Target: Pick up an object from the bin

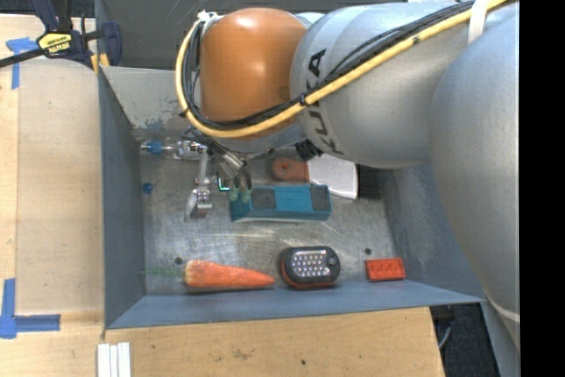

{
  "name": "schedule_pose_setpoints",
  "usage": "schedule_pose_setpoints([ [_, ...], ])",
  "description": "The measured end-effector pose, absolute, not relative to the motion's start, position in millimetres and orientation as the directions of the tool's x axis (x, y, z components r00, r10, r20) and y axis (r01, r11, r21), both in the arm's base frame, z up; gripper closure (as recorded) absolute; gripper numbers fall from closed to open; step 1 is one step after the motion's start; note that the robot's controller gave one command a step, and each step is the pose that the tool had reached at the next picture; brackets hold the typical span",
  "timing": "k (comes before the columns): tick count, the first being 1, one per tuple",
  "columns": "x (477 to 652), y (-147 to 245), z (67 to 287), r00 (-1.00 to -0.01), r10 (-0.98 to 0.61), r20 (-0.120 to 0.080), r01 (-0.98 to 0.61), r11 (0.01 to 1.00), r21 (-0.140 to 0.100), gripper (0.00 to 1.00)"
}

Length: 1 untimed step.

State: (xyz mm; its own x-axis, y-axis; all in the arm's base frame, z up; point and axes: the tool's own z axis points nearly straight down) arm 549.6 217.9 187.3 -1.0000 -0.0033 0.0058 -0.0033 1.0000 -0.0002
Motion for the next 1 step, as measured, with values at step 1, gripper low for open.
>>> schedule_pose_setpoints([
  [1,551.7,217.0,191.7,-1.000,0.000,-0.002,0.000,1.000,0.002,0.00],
])
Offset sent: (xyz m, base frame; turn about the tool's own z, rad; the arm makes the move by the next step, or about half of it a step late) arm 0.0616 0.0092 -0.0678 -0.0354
